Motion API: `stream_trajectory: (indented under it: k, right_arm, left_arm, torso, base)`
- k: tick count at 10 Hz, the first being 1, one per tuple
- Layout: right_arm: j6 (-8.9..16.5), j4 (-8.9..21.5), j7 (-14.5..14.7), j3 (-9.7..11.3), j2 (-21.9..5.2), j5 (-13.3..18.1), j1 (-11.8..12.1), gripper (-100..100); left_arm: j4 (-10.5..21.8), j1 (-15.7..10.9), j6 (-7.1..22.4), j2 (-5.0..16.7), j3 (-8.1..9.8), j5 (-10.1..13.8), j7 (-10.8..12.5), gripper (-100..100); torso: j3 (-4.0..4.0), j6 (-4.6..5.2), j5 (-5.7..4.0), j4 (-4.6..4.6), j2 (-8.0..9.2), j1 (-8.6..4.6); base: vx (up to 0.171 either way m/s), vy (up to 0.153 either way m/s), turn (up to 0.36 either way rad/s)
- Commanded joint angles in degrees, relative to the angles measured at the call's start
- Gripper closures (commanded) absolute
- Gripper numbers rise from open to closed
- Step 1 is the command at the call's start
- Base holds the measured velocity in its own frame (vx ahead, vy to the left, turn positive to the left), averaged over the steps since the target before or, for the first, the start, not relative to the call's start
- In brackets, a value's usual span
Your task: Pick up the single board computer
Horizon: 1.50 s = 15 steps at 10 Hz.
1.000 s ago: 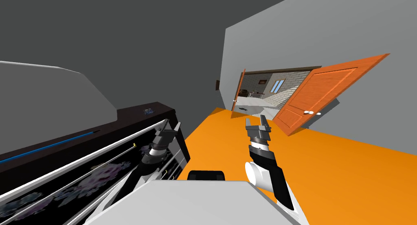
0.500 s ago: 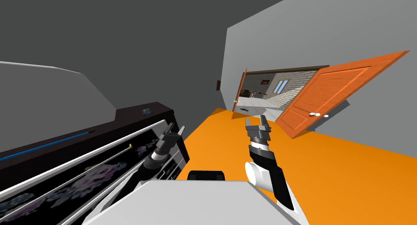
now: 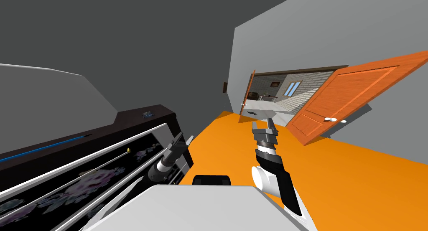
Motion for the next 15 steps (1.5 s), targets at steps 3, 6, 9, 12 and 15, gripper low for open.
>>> stream_trajectory:
  k: [3, 6, 9, 12, 15]
  right_arm:
    - [0.00, 0.00, 0.00, 0.00, 0.00, 0.00, 0.00, 0]
    - [0.00, 0.00, 0.00, 0.00, 0.00, 0.00, -0.01, 0]
    - [0.00, 0.00, 0.00, 0.00, 0.00, 0.00, -0.01, 0]
    - [0.00, 0.00, 0.00, 0.00, 0.00, 0.00, 0.00, 0]
    - [0.00, 0.00, 0.00, 0.00, 0.00, 0.00, 0.00, 0]
  left_arm:
    - [0.73, 0.13, -1.53, 6.02, -4.22, 1.07, 0.47, -100]
    - [1.81, 0.13, -3.20, 10.47, -7.06, 2.08, 0.95, -100]
    - [2.94, 0.13, -4.88, 15.52, -10.47, 3.12, 1.43, -100]
    - [4.11, 0.14, -6.56, 20.90, -14.15, 4.20, 1.90, -100]
    - [4.11, 0.14, -6.56, 25.25, -15.47, 4.20, 1.90, -100]
  torso:
    - [0.01, -0.01, 0.02, 0.00, 0.02, 0.01]
    - [0.05, 0.01, 0.04, 0.02, 0.09, 0.19]
    - [0.02, 0.01, 0.01, 0.01, 0.05, 0.08]
    - [0.00, 0.01, 0.02, 0.00, 0.01, 0.10]
    - [-0.01, 0.01, 0.02, -0.01, -0.01, 0.11]
  base:
    - [0.038, -0.053, 0.047]
    - [0.030, -0.027, 0.033]
    - [0.037, -0.056, 0.033]
    - [0.045, -0.050, 0.046]
    - [0.034, -0.035, 0.027]
